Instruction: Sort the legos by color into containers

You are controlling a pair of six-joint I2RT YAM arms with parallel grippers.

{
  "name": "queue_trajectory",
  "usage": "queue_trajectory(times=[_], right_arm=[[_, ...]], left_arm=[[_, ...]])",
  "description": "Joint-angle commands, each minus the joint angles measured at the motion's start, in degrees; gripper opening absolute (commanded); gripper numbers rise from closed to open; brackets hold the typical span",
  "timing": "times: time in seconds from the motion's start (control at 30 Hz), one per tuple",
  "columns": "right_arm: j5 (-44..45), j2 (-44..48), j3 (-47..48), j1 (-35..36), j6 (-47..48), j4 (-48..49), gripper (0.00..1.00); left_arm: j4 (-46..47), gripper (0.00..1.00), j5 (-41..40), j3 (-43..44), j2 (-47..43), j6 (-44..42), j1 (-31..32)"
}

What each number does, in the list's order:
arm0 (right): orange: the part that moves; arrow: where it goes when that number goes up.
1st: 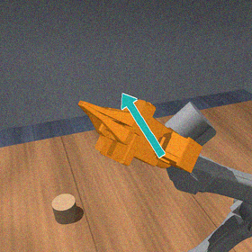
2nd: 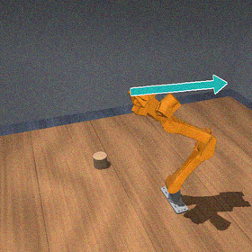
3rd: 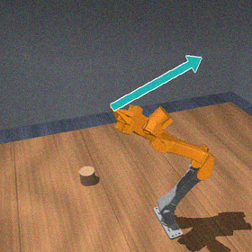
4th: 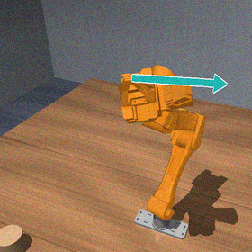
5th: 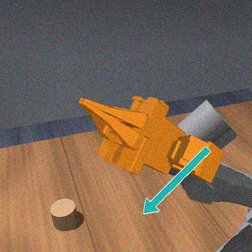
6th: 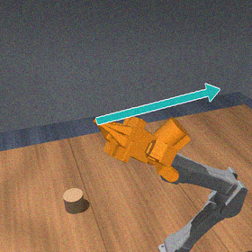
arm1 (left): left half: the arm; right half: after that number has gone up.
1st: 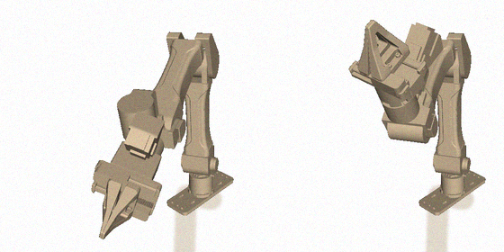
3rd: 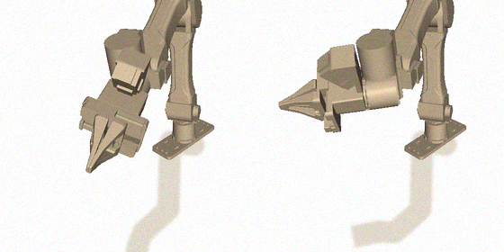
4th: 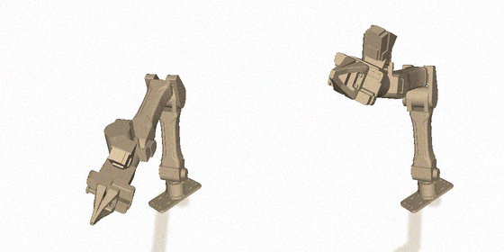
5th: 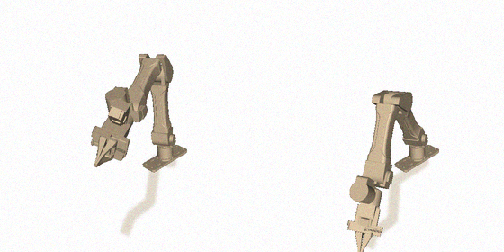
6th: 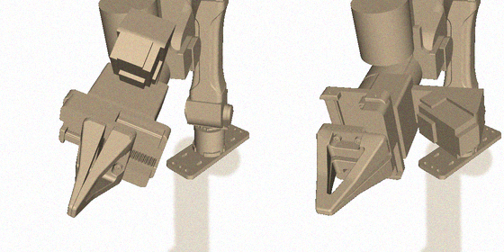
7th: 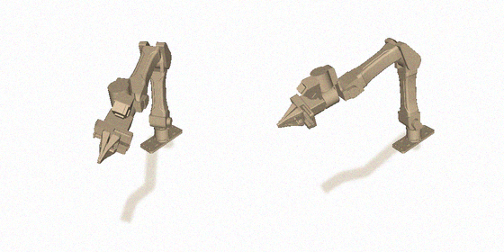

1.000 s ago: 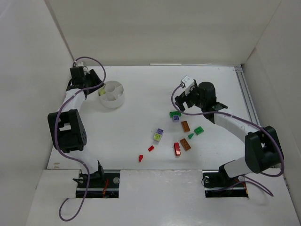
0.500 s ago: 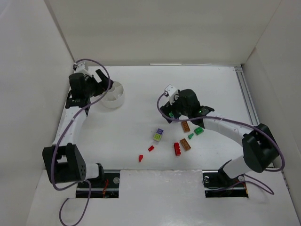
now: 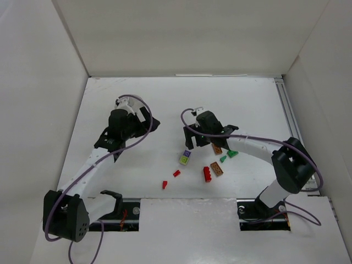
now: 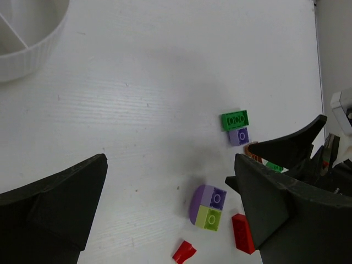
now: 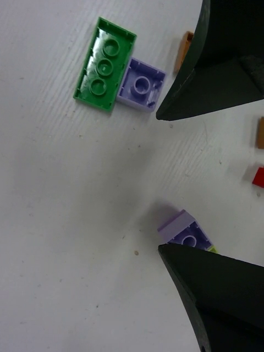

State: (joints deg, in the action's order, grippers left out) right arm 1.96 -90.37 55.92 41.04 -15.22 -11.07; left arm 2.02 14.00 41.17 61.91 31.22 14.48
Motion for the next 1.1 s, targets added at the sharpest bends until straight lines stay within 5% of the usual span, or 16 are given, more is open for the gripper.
queue_trajectory(times=[0.0,0.3,0.8,1.07], right_arm=[[1.9,-2.1,5.2,1.8,-9.6,-7.1,0.97],[10.3,-6.2,16.6,9.1,-24.9,-24.5,0.95],[9.2,-14.7,19.4,9.1,-31.2,-25.6,0.90],[6.2,-15.7,18.3,9.1,-31.2,-22.7,0.66]], left_arm=[[-2.5,1.00,-6.2,-0.4,-2.9,4.5,3.2],[-5.9,1.00,-10.7,-7.9,-14.3,8.0,9.3],[-4.0,1.00,-5.9,-12.1,-22.4,9.7,9.3],[-4.0,1.00,-6.4,-12.6,-22.4,9.7,9.3]])
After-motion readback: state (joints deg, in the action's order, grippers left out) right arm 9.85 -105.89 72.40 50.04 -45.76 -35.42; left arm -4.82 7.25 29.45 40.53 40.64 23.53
